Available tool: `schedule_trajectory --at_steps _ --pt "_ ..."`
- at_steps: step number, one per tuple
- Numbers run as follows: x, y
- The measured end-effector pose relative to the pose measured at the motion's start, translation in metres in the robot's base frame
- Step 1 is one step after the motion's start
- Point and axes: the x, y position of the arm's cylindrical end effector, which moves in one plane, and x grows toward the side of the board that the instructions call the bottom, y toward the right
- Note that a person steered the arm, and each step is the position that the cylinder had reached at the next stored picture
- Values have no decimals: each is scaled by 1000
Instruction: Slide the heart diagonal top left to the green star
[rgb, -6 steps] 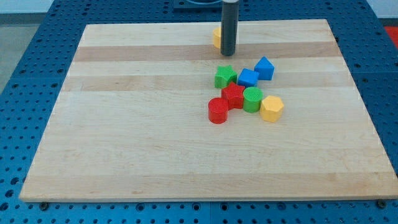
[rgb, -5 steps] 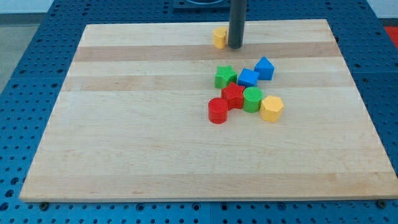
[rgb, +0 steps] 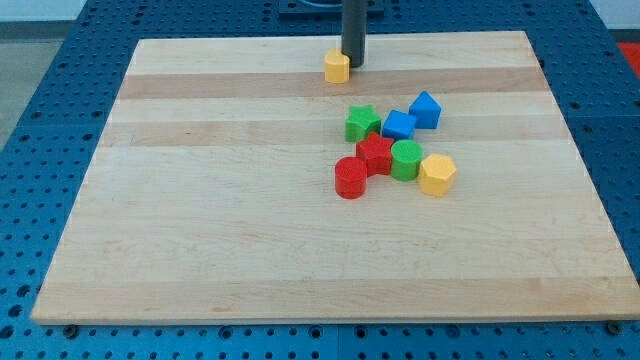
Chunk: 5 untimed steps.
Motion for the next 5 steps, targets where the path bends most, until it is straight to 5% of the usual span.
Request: schedule_trajectory --at_steps 3,5 --pt "-9 -39" --pt "26 -52"
